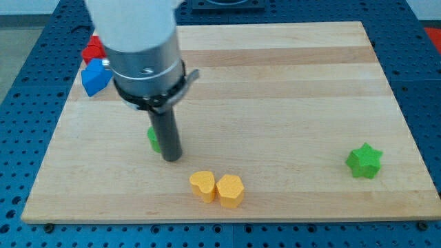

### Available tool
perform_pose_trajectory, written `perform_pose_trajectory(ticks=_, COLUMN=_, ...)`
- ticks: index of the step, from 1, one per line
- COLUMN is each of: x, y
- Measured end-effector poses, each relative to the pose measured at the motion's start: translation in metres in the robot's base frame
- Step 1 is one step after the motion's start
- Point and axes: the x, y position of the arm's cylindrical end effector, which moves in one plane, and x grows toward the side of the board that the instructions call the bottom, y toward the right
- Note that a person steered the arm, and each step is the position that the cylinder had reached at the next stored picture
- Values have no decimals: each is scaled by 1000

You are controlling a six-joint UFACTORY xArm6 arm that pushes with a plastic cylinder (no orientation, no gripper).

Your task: Slide green circle to the center left

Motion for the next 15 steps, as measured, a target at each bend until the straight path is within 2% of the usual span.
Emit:
perform_pose_trajectory(ticks=2, x=-6, y=30)
perform_pose_trajectory(ticks=3, x=-19, y=5)
perform_pose_trajectory(ticks=5, x=-28, y=-96)
perform_pose_trajectory(ticks=6, x=-31, y=-99)
perform_pose_trajectory(ticks=7, x=-32, y=-54)
perform_pose_trajectory(ticks=8, x=-52, y=-53)
perform_pose_trajectory(ticks=10, x=-65, y=-128)
perform_pose_trajectory(ticks=12, x=-49, y=-109)
perform_pose_trajectory(ticks=14, x=-40, y=-173)
perform_pose_trajectory(ticks=15, x=-58, y=-169)
